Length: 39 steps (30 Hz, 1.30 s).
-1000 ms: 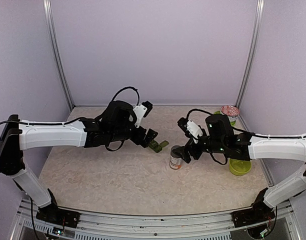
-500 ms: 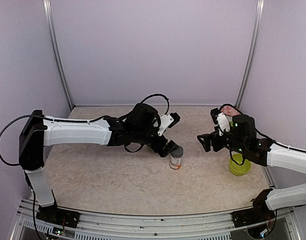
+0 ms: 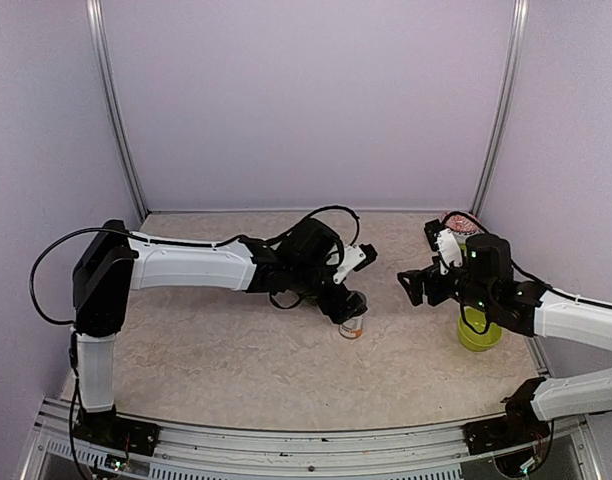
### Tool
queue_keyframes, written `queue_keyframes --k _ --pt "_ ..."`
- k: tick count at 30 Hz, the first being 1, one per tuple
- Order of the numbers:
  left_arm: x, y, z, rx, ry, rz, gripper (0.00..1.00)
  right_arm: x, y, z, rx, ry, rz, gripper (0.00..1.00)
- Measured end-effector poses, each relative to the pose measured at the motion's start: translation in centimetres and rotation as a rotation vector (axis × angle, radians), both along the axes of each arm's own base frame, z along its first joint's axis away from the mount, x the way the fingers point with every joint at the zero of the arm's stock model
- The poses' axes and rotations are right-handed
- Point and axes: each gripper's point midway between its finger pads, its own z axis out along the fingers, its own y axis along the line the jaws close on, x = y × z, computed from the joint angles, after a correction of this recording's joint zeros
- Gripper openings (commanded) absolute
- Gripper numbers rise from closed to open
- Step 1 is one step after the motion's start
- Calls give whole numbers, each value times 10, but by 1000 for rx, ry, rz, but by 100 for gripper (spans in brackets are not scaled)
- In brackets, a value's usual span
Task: Sort the pills into containers
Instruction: Pick up the pill bottle from the center of the board.
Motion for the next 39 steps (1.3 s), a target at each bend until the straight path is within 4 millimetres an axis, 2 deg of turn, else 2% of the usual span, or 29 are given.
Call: queue_keyframes --k 10,16,20,28,33,37,39 --pt "-4 -5 -17 24 30 -37 63 0 0 0 1 -4 0 100" --pt "-8 -9 -16 12 48 -65 34 3 0 -1 3 -6 -5 100" --pt "-11 -10 -16 4 60 -77 23 3 0 -2 2 -3 -4 100" --pt "-11 -10 -15 -9 80 -89 15 1 6 -9 7 -5 32 100" --pt "-10 -4 -12 -21 97 -88 13 -14 14 -15 41 -28 118 100" --pt "-13 4 4 -55 109 -87 13 -32 21 0 110 -118 212 100" --pt "-16 7 20 -90 104 -93 13 -39 24 9 141 -165 253 100"
